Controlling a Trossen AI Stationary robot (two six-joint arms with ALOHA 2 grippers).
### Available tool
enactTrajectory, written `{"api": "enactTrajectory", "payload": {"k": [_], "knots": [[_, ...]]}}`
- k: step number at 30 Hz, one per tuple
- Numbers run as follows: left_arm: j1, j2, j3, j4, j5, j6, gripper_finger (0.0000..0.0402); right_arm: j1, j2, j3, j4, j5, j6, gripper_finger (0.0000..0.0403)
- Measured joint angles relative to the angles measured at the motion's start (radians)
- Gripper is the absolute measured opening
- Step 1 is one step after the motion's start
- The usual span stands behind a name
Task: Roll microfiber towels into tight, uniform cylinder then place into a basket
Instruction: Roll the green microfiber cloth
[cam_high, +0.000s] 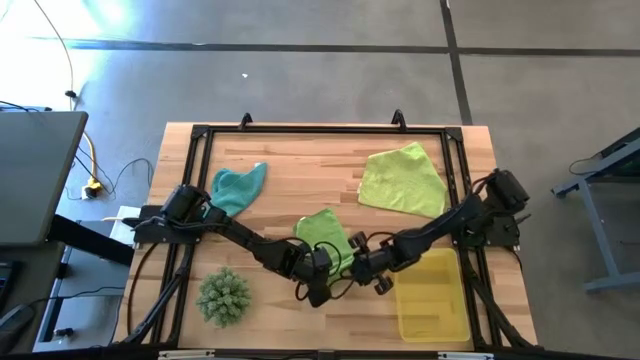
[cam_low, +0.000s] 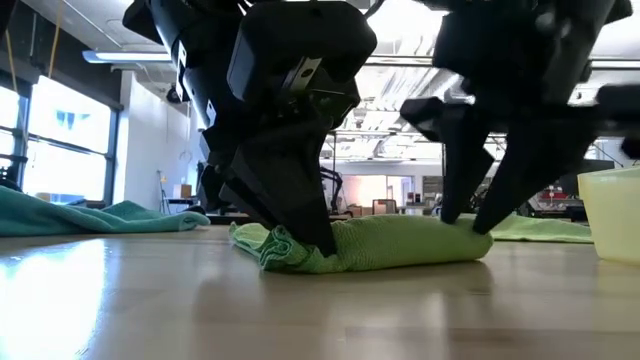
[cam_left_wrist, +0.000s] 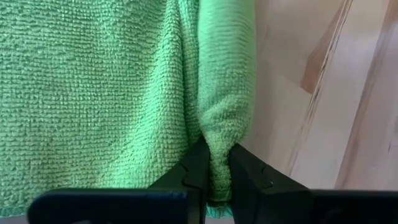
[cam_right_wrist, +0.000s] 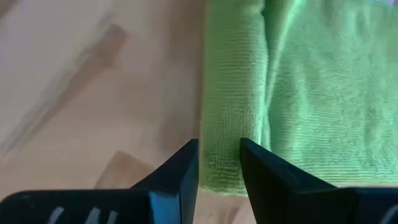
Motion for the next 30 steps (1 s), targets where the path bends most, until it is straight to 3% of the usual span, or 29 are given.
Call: {"api": "enactTrajectory", "payload": {"k": [7, 14, 18, 22, 28, 30], "knots": [[0.0, -0.001, 0.0, 0.002, -0.002, 0.006, 0.0033, -0.038, 0.017, 0.0, 0.009, 0.016, 0.0, 0.012], [-0.001, -0.041, -0.008, -0.024, 0.007, 0.036, 0.0033, -0.058, 0.027, 0.0, 0.017, -0.069, 0.026, 0.0196], [-0.001, -0.073, -0.014, -0.056, 0.014, 0.042, 0.0033, -0.066, 0.04, 0.001, 0.016, -0.07, 0.039, 0.0216], [-0.003, -0.097, -0.014, -0.071, 0.036, 0.046, 0.0033, -0.071, 0.05, 0.0, 0.021, -0.067, 0.075, 0.0201], [-0.002, -0.105, -0.012, -0.081, 0.034, 0.058, 0.0033, -0.075, 0.06, 0.002, 0.006, -0.076, 0.07, 0.0144], [-0.001, -0.103, -0.012, -0.088, 0.031, 0.055, 0.0033, -0.073, 0.049, 0.004, -0.045, -0.038, 0.047, 0.0136]]}}
